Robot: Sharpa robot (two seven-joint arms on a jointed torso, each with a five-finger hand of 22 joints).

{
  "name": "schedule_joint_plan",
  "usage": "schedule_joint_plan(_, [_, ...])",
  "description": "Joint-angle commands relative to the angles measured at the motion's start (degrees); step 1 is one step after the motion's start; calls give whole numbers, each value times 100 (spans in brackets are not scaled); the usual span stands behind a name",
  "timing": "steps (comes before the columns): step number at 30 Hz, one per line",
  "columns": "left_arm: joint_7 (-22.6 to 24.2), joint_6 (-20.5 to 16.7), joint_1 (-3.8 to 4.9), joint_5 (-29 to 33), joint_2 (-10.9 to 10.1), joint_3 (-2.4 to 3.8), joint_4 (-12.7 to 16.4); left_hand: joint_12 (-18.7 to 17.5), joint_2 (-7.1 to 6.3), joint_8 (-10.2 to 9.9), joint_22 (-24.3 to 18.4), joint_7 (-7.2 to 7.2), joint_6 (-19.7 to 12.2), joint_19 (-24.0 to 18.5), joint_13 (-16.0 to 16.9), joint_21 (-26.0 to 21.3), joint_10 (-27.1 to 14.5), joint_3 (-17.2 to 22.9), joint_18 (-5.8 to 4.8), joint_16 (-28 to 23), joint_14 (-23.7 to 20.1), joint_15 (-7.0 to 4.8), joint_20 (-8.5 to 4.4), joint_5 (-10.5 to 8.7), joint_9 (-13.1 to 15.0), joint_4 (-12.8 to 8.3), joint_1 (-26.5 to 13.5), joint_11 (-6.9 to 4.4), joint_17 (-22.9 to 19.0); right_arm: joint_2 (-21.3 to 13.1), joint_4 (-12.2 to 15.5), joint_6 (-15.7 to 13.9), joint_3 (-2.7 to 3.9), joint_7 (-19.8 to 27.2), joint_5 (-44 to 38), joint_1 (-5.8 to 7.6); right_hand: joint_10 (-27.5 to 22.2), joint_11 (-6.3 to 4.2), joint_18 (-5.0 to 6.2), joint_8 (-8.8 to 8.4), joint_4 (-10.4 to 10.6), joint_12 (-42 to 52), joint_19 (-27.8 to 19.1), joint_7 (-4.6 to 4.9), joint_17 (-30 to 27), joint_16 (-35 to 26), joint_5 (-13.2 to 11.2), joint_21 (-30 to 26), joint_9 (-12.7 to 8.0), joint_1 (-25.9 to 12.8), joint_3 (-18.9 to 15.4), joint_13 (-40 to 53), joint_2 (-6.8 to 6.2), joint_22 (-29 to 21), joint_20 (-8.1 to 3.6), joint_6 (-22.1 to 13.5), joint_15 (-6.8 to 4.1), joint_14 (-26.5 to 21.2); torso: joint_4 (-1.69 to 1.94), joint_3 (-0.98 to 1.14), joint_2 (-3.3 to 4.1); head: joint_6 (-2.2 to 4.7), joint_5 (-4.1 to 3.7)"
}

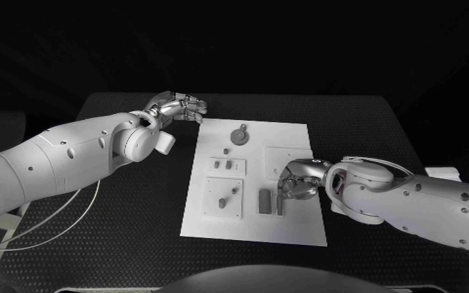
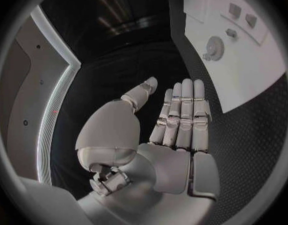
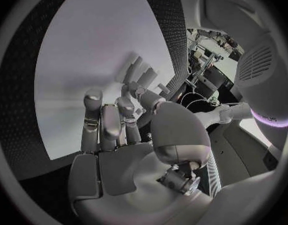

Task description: Assemble the parts on the task board

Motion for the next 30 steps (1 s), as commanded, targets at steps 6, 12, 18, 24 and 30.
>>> schedule_joint_plan(6, [54,75,6,27,5,3,3,7,1,20,10,-16,-44,48,-7,-34,-39,0,40,-35,53,2,5,34,-8,40,-52,11,10,88,-129,166,-15,45,-238,-100,-5,-22,256,37,-108,-20,-34,59,3,-28,-28,-11,-4,100,38,6,139,100,7,-52,-20,-12,4,-2,1,-6,9])
schedule_joint_plan(12, [53,78,6,27,13,3,1,7,4,20,12,-16,-46,47,-7,-35,-40,4,41,-38,53,2,5,36,-9,42,-50,11,14,118,-120,158,-15,66,-250,-128,-1,-22,256,52,-109,-9,-40,58,11,-23,-30,-4,1,138,34,12,127,105,4,-41,-19,-10,0,-1,0,-7,14])
schedule_joint_plan(18, [36,92,6,27,11,3,4,7,4,20,13,-15,-48,47,-7,-37,-41,6,41,-41,54,2,5,36,-11,44,-50,11,18,132,-94,-80,-14,-17,-343,-130,39,-38,256,110,-89,26,-29,37,45,-7,-30,15,21,96,-33,28,42,106,16,35,-25,12,-1,-2,-1,-2,12])
schedule_joint_plan(24, [40,92,6,27,16,3,5,7,4,19,14,-14,-52,46,-8,-39,-42,7,41,-45,53,2,5,36,-12,46,-50,12,21,145,-77,-327,-14,-235,-585,-132,153,-146,256,276,-78,114,31,-77,116,20,-29,33,100,79,-70,76,-231,89,10,278,-96,88,2,-1,-1,11,8])
schedule_joint_plan(30, [49,90,6,27,16,3,5,6,4,19,14,-13,-54,45,-8,-40,-44,8,40,-47,53,2,5,36,-13,46,-49,12,24,119,-73,-519,-14,-256,-611,-132,215,-179,256,321,-68,164,58,-111,138,29,-29,38,127,83,-73,106,-338,84,5,341,-119,120,0,-7,-3,54,-3])
